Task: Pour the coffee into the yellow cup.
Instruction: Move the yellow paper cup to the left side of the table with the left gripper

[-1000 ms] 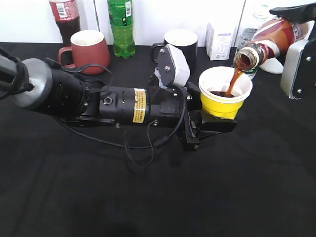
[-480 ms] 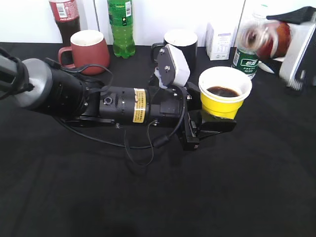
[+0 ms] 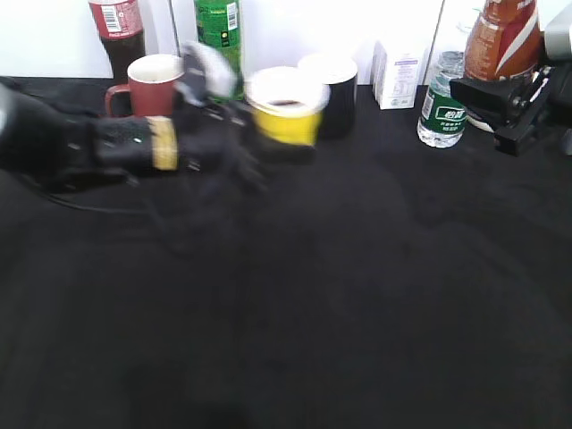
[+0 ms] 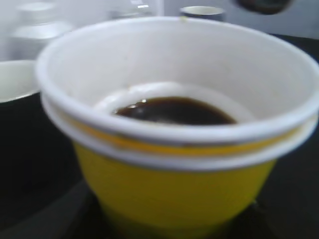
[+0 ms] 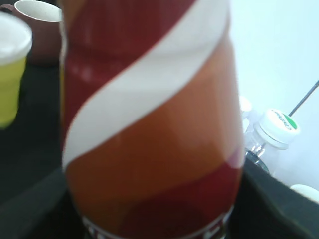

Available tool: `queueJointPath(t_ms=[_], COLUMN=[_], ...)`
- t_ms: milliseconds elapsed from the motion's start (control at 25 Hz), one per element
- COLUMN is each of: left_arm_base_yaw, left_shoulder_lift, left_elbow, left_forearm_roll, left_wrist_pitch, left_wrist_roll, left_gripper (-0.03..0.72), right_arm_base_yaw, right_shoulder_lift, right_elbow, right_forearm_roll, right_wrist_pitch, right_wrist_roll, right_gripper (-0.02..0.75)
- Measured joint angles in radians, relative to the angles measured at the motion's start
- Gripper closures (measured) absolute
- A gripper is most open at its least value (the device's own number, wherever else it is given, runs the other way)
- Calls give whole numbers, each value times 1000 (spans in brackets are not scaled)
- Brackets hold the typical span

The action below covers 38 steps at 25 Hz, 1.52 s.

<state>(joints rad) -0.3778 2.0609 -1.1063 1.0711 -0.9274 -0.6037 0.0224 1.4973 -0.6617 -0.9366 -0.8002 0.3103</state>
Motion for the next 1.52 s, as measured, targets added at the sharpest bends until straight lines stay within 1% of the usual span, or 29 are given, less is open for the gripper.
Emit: queueJointPath(t_ms=[120, 200, 320, 400, 520, 720, 800, 880, 1040, 1320, 1400, 1480, 1520], left_arm_base_yaw=[82, 125, 164, 170, 173, 177, 177, 177, 177, 177, 177, 176, 176], left_shoulder_lift=[0, 0, 5, 12, 14, 18, 53, 92, 132, 129, 129, 128, 128], left_elbow=[0, 0, 0, 19, 70, 99, 112, 113, 114, 120, 121, 134, 141], left_forearm_roll=[1, 3, 3, -9, -99, -164, -220, -236, -315, -319, -319, -319, -322], left_wrist_pitch=[0, 0, 1, 8, 9, 10, -40, -64, -74, -53, -42, -51, -59], left_wrist_roll=[0, 0, 6, 57, 144, 167, 189, 193, 261, 268, 270, 270, 271], left_gripper=[238, 238, 238, 238, 238, 238, 238, 238, 238, 235, 187, 95, 64], right_arm_base_yaw=[0, 0, 0, 0, 0, 0, 0, 0, 0, 0, 0, 0, 0], right_shoulder_lift=[0, 0, 0, 0, 0, 0, 0, 0, 0, 0, 0, 0, 0], right_elbow=[0, 0, 0, 0, 0, 0, 0, 0, 0, 0, 0, 0, 0], right_forearm_roll=[0, 1, 1, 1, 1, 2, 2, 2, 2, 3, 3, 3, 5], right_wrist_pitch=[0, -1, -1, -1, -1, -1, -1, -1, -1, -1, -1, -1, -1], right_wrist_roll=[0, 0, 0, 0, 0, 0, 0, 0, 0, 0, 0, 0, 0], right_gripper=[196, 196, 196, 196, 196, 196, 196, 196, 196, 196, 196, 196, 196])
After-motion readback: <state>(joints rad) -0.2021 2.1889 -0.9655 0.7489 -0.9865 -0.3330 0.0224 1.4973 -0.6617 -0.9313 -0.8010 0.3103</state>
